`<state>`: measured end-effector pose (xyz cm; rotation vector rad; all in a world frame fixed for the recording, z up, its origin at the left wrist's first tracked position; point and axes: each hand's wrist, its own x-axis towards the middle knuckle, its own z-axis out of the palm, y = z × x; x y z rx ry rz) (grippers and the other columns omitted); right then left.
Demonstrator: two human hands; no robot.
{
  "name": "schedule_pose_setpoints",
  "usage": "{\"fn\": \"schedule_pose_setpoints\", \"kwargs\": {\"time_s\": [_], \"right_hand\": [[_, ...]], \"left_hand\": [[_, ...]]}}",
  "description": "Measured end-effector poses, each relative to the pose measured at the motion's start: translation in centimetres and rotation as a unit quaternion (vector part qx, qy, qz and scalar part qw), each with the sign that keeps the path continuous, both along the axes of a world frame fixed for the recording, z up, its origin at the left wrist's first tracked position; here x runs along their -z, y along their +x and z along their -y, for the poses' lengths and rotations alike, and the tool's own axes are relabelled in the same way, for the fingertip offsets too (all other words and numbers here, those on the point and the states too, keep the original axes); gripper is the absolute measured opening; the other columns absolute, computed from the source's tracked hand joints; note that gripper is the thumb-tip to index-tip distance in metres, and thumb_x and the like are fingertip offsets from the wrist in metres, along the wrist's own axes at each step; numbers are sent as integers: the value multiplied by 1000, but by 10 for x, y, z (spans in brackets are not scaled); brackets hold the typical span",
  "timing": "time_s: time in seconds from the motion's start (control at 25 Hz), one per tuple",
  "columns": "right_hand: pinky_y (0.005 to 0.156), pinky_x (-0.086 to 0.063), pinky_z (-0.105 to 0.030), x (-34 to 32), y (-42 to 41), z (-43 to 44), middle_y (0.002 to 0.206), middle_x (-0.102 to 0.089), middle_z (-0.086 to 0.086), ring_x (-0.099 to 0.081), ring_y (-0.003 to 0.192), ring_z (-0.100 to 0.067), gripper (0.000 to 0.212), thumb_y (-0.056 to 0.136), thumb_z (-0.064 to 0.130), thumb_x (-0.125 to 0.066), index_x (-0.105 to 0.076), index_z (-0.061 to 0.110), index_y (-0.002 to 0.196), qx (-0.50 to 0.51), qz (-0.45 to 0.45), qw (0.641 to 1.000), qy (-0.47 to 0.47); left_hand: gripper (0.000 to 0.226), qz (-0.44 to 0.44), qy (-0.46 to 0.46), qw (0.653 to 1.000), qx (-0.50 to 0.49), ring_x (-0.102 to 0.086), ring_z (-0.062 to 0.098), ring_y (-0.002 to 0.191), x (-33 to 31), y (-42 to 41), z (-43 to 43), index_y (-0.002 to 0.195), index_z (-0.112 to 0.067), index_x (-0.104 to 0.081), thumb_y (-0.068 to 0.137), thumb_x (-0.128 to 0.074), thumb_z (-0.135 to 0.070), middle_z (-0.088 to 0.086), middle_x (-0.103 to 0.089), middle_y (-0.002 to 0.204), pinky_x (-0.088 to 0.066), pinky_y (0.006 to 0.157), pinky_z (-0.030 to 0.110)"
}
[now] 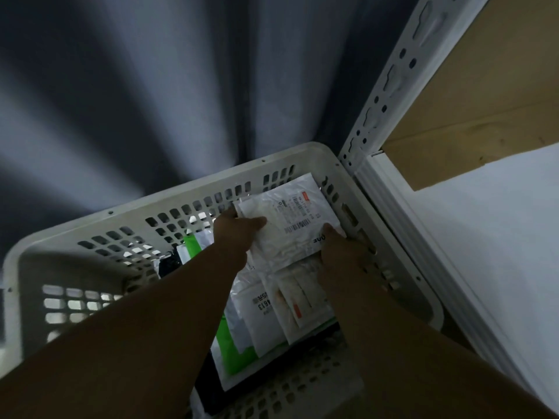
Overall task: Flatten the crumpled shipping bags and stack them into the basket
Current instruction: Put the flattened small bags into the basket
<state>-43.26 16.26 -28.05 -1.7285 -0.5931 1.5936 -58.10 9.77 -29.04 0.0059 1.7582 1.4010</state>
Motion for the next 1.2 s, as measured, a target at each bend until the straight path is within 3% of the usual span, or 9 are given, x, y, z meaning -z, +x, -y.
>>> {"fn": "schedule_pose_setpoints", "kwargs": {"time_s": [0.12, 0.24, 0.28, 0.4, 0.44, 0.52, 0.8, 1.04, 1.2], "right_hand": [[101, -43, -32, 1, 4, 12, 135, -55, -10, -53, 127, -28, 52, 95, 18, -68, -49, 2, 140, -9, 66, 997, 29], [95, -52, -42, 0, 9, 34, 127, -57, -12, -56, 122, -34, 33, 89, 10, -66, -58, 9, 121, -142, 229, 939, 216], [101, -49, -44, -1, 10, 34, 134, -51, -14, -49, 128, -35, 41, 85, 8, -67, -57, 12, 125, -212, 295, 884, 295], [111, -35, -49, -10, 5, 5, 151, -35, -21, -35, 138, -40, 60, 90, 21, -67, -47, 17, 146, -468, 484, 615, 412], [113, -33, -50, -14, 3, -6, 155, -27, -21, -30, 141, -41, 63, 94, 26, -61, -38, 19, 152, -543, 496, 556, 387], [115, -34, -50, -8, -1, -22, 159, -16, -20, -24, 144, -41, 64, 98, 26, -52, -26, 23, 156, -638, 494, 491, 329], [120, -22, -54, 21, -6, -24, 165, 4, -17, -2, 151, -43, 70, 101, 30, -52, -13, 28, 159, -694, 502, 449, 255], [119, -27, -51, -4, 7, -19, 164, 3, -21, -7, 150, -43, 75, 97, 27, -58, -16, 20, 159, -692, 467, 472, 284], [110, -37, -53, -19, 34, 1, 163, 15, -25, -17, 147, -47, 103, 92, 33, -67, 9, 15, 159, -720, 519, 351, 299]], "left_hand": [[39, -8, -2, 1000, -11, -69, 29, 97, 2, 1, -1, 106, -10, -70, 70, -85, -11, 10, -72, 107, -58, 88, 46], [62, -256, -91, 962, 5, -56, 25, 113, -9, 6, 9, 117, -11, -62, 63, -80, -38, 6, -61, 120, -49, 98, 39], [58, -363, -95, 926, 47, -49, 23, 118, -14, 10, 11, 118, -12, -59, 68, -78, -32, 7, -54, 124, -42, 99, 33], [59, -509, -91, 787, 335, -38, 29, 126, -24, 21, 1, 129, -20, -55, 75, -74, -33, 11, -42, 132, -39, 99, 34], [65, -513, -121, 738, 421, -37, 33, 128, -22, 22, -5, 135, -22, -51, 76, -73, -40, 13, -40, 134, -40, 102, 39], [74, -498, -189, 676, 509, -34, 37, 130, -12, 19, -11, 143, -26, -43, 78, -73, -45, 15, -34, 138, -42, 104, 45], [76, -515, -221, 641, 524, -33, 34, 132, 16, 22, -8, 149, -21, -34, 86, -70, -39, 14, -31, 145, -44, 101, 46], [78, -556, -183, 655, 477, -27, 34, 138, -6, 25, 4, 150, -24, -33, 83, -65, -50, 11, -28, 153, -35, 107, 48], [115, -528, -211, 603, 559, -4, 38, 147, -17, 39, 25, 156, -31, -5, 69, -66, -74, 12, 7, 163, -22, 114, 58]]}}
